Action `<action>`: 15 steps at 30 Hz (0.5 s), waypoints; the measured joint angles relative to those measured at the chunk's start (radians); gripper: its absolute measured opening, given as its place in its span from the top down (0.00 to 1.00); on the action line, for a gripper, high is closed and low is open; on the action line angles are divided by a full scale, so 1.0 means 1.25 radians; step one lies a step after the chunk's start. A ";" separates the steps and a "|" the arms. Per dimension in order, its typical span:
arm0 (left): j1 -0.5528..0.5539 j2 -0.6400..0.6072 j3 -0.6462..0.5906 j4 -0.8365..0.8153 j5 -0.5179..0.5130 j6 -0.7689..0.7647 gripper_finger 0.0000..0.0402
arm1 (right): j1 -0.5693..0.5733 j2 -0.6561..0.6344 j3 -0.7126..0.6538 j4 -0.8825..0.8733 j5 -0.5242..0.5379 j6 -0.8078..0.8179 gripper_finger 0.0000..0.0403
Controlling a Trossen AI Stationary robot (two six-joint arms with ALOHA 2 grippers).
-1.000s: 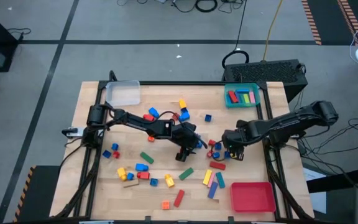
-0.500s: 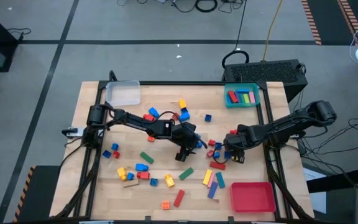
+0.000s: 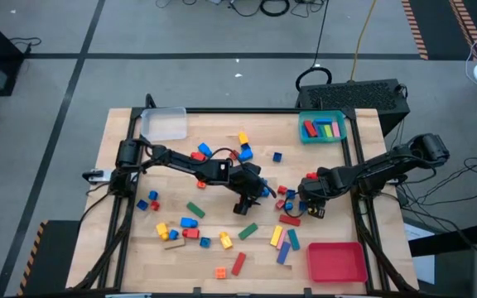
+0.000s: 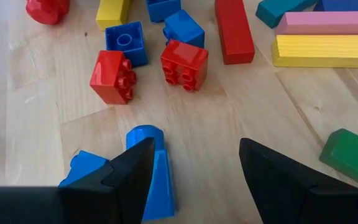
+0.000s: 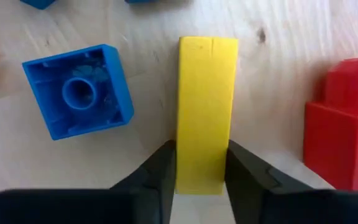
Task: Sort blocks by size
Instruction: Put the yellow block into the blue bin
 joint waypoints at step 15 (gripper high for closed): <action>0.000 0.000 0.000 -0.004 0.000 0.000 0.41 | -0.011 -0.015 -0.004 0.258 0.055 0.023 0.81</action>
